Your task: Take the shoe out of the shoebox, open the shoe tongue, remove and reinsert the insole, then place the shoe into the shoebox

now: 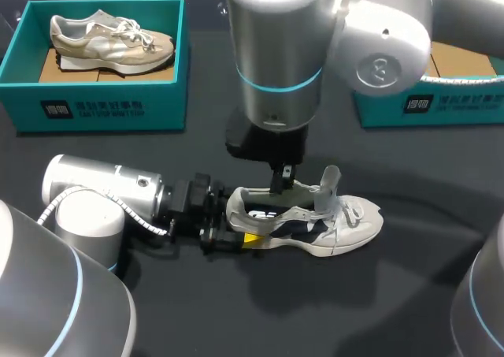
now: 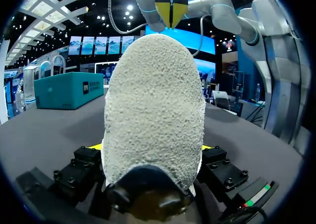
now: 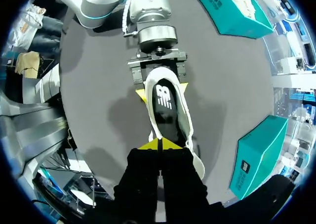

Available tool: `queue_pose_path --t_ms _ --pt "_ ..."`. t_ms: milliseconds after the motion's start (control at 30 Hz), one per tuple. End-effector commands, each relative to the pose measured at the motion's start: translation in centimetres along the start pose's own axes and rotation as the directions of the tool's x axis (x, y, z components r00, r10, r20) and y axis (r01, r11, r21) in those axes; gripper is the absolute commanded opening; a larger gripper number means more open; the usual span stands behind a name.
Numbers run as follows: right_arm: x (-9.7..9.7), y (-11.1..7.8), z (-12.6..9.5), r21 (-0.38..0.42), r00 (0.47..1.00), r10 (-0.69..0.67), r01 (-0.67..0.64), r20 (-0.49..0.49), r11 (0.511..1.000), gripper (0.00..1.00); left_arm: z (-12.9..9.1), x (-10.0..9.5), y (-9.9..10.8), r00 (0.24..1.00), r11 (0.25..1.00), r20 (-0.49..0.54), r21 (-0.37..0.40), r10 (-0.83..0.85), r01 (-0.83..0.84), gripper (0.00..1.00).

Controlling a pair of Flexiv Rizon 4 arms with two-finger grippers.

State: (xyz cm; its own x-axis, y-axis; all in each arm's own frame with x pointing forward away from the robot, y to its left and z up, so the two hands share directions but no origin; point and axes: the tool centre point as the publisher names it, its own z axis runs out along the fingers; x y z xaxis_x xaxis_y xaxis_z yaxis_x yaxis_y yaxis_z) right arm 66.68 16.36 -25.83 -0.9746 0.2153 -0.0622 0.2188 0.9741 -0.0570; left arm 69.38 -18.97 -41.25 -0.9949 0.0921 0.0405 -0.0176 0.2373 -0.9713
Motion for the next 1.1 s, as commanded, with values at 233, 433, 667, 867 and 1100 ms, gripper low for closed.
queue_pose_path --t_ms 233,433,667,867,1100 --pt "0.4 0.3 2.4 -0.021 0.999 -0.037 0.037 0.000 0.999 0.00 0.0 0.1 0.2 1.000 1.000 0.000 0.000 0.000 0.000 0.00" --pt "0.4 0.9 3.1 -0.015 0.999 -0.049 0.049 -0.006 0.999 0.00 0.0 0.1 0.2 1.000 1.000 0.000 0.000 0.000 0.000 0.00" --pt "0.0 3.7 5.7 -0.035 0.998 -0.070 0.070 0.004 0.997 0.00 0.0 0.1 0.2 1.000 1.000 0.000 0.000 0.000 0.000 0.00" --pt "-0.4 4.0 7.4 -0.044 0.998 -0.065 0.066 0.020 0.997 0.00 0.0 0.1 0.2 1.000 1.000 0.000 0.000 0.000 0.000 0.00" --pt "-0.9 3.5 9.2 -0.048 0.998 -0.056 0.058 0.033 0.997 0.00 0.0 0.1 0.2 1.000 1.000 0.000 0.000 0.000 0.000 0.00"
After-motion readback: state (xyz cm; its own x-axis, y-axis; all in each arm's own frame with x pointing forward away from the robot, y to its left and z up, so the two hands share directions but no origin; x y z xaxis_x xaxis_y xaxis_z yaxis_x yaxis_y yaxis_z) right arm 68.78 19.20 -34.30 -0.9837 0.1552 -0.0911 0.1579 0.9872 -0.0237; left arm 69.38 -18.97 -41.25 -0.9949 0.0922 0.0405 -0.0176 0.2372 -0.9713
